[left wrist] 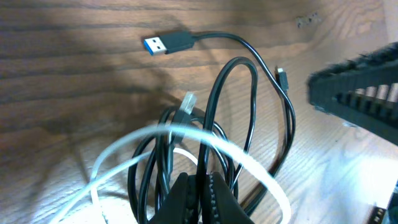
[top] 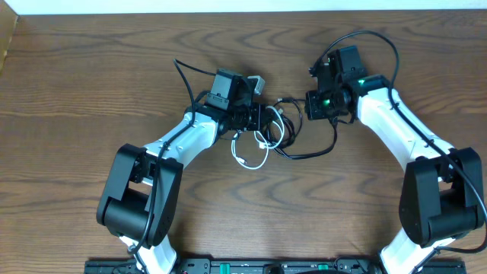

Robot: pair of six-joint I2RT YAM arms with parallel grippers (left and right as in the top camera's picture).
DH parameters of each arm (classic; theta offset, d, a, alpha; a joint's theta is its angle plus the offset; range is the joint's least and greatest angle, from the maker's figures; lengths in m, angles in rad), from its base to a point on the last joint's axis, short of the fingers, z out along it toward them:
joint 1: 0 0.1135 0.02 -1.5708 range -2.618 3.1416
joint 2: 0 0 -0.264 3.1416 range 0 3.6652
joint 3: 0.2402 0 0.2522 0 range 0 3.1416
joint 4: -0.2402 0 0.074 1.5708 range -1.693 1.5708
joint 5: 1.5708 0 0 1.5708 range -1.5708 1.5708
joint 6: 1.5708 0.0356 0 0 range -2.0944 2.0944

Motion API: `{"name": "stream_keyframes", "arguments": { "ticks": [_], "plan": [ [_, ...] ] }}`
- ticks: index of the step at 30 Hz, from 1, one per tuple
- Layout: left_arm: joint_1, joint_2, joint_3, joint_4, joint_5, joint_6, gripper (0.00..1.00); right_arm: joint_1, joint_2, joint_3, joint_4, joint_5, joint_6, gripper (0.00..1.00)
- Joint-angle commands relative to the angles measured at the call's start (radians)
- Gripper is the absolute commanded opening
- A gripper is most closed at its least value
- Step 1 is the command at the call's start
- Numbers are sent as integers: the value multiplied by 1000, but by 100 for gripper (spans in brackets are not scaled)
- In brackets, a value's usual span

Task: Untangle cables

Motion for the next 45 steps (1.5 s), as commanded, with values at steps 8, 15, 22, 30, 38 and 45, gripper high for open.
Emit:
{"name": "stream_keyframes", "arguments": {
  "ticks": [8, 15, 22, 30, 38, 45],
  "plan": [
    [58, 6, 6, 44, 186, 15, 8, 3, 3, -107, 168, -140, -12, 5],
    [138, 6, 6, 123, 561, -12, 8, 3, 3, -110, 183, -204, -12, 5],
    [143, 6, 6, 169, 623, -67, 7, 6, 3, -111, 187, -203, -11, 34],
    [137, 6, 6, 202, 676, -94, 7, 6, 3, -116, 186, 26, -3, 52],
    [136, 6, 6, 202, 697, -93, 7, 5, 3, -116, 158, 321, 53, 59],
    [136, 6, 6, 191, 662, -93, 8, 5, 4, -122, 153, 426, 58, 63]
  ]
}}
